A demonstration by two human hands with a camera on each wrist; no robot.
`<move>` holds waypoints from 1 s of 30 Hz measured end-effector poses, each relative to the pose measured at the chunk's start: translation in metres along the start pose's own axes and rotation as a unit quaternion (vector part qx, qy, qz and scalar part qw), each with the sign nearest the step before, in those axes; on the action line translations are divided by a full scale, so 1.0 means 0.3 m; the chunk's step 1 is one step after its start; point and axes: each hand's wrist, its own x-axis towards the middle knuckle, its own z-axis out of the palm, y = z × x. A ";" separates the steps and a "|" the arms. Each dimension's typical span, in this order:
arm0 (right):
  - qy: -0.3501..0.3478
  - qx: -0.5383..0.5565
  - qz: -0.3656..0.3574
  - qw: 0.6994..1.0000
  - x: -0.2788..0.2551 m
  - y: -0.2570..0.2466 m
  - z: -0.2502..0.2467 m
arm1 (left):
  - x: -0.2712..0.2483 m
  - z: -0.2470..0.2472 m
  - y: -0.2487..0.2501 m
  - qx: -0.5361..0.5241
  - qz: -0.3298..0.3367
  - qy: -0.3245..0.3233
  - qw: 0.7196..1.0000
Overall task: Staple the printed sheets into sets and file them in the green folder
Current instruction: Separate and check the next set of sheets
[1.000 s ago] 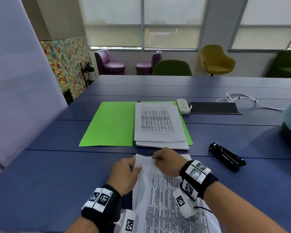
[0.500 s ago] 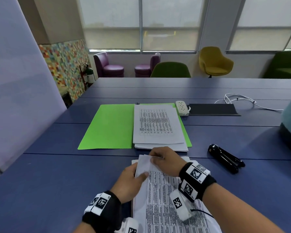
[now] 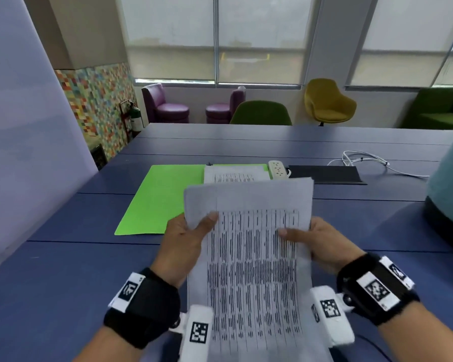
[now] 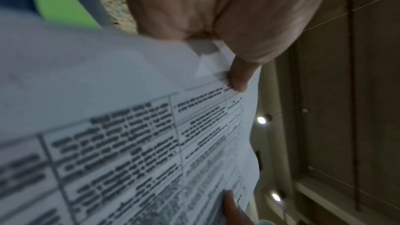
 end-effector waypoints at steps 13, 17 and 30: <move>0.130 -0.017 -0.340 0.931 -0.157 -0.245 0.090 | 0.018 0.033 0.272 -0.034 0.228 -0.028 0.973; 0.099 -0.023 -0.223 0.970 -0.114 -0.134 0.043 | 0.013 0.018 0.107 0.006 0.080 -0.063 0.995; 0.124 -0.043 -0.242 0.961 -0.114 -0.116 0.072 | 0.016 0.044 0.048 0.055 0.114 -0.081 0.989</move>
